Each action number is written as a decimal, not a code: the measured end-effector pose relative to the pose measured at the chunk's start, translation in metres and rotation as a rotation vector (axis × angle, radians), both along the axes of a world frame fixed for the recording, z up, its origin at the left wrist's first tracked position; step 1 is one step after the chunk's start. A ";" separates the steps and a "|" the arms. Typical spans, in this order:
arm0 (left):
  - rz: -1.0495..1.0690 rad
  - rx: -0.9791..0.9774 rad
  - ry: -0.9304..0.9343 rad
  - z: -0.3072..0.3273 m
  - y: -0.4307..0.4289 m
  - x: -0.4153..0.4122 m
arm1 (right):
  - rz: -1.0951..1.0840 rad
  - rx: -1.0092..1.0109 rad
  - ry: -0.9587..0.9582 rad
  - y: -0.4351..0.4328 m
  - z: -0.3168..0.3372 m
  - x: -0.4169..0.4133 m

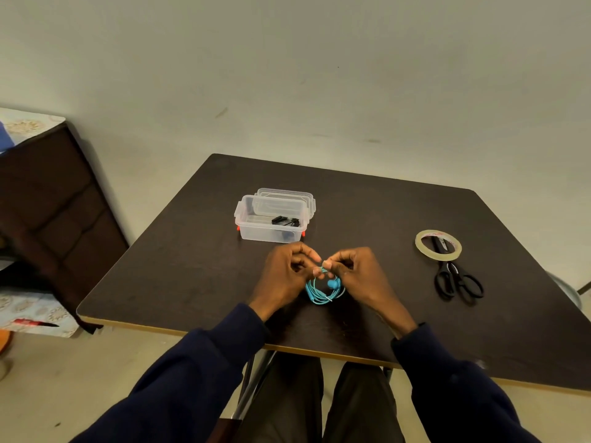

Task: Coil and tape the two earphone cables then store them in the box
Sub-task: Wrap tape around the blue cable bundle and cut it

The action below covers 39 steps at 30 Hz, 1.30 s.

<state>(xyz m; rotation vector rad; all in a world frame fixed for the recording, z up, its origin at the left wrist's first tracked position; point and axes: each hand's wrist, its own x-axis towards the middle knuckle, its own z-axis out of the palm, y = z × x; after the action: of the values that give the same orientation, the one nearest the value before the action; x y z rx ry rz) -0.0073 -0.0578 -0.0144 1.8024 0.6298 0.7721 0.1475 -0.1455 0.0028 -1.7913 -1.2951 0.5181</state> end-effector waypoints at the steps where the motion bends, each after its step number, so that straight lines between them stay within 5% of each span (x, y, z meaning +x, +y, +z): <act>1: 0.001 0.023 -0.005 0.000 0.000 0.000 | -0.004 -0.019 0.025 0.000 -0.001 0.001; 8: 0.053 0.008 0.043 -0.006 0.002 0.001 | 0.038 -0.057 0.198 -0.001 0.002 0.009; 28: 0.045 -0.196 0.060 -0.003 0.027 -0.019 | -0.003 -0.230 0.207 0.006 0.010 0.021; 39: 0.570 -0.317 -0.312 -0.003 0.079 -0.056 | -0.067 -0.076 0.209 0.002 0.029 0.034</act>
<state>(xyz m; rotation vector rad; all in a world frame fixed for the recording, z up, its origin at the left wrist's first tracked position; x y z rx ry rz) -0.0629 0.0210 -0.0174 1.1835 1.0087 1.2269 0.1819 -0.1434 0.0322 -1.7835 -1.0815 0.7055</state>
